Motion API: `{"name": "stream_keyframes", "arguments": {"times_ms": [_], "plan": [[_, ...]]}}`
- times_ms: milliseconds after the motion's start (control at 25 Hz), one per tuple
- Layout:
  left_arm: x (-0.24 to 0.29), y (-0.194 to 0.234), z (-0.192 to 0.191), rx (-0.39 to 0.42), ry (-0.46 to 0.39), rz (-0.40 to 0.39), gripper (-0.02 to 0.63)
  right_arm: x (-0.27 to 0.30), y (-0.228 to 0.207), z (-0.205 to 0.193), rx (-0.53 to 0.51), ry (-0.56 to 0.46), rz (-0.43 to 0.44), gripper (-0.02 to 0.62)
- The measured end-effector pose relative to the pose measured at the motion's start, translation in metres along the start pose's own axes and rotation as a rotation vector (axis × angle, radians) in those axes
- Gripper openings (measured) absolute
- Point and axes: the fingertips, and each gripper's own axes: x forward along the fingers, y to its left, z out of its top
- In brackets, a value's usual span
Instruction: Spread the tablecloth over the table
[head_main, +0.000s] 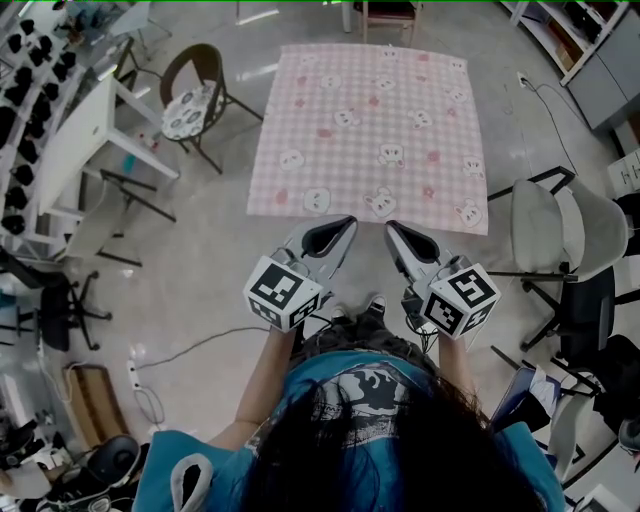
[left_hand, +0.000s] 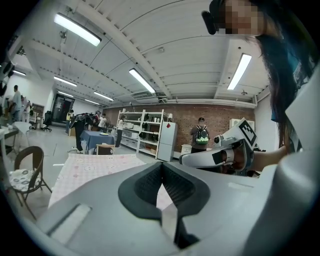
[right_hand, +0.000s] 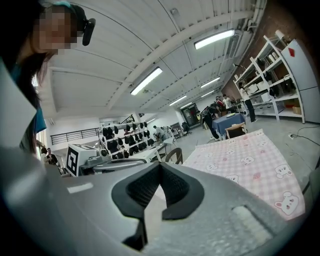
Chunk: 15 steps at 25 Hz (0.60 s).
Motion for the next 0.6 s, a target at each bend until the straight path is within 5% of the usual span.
{"name": "stream_keyframes", "arguments": {"times_ms": [600], "plan": [[0.002,-0.008,-0.009,0.0,0.016,-0.02,0.015,0.0,-0.001,-0.014,0.001,0.025,0.002,0.002]]}}
